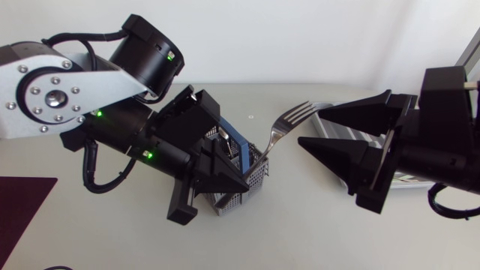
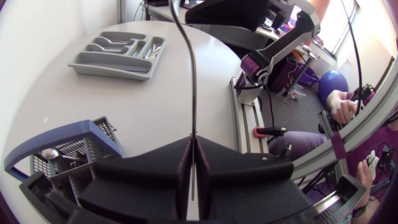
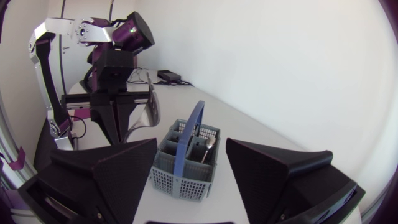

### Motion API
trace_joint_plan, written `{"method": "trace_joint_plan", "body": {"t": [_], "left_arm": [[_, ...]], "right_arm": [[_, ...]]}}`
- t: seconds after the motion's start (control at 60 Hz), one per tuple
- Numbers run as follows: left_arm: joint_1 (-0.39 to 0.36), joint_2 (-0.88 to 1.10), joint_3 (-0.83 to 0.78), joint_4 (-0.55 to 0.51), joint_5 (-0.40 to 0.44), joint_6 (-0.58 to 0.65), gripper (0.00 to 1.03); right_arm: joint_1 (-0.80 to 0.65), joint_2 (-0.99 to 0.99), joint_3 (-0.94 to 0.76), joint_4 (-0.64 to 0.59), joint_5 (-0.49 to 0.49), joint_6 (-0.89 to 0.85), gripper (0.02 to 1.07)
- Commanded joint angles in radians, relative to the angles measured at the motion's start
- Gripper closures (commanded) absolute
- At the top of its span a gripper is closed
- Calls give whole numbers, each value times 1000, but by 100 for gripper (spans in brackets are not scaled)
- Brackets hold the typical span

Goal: Sort the cutlery from the basket into the organizer compartments.

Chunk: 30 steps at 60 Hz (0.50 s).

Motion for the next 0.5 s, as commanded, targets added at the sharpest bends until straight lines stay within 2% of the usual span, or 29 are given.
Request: {"method": "trace_joint_plan", "body": {"t": [0.0,0.317,0.483], "left_arm": [[-4,-22,-30,36,-21,-51,100],[-104,-17,-56,294,-319,-227,100],[-116,27,-26,325,-386,-262,100]], "right_arm": [[-30,-8,-34,13,11,26,23],[-119,-20,-54,58,22,98,21],[-170,-11,-59,90,31,124,21]]}}
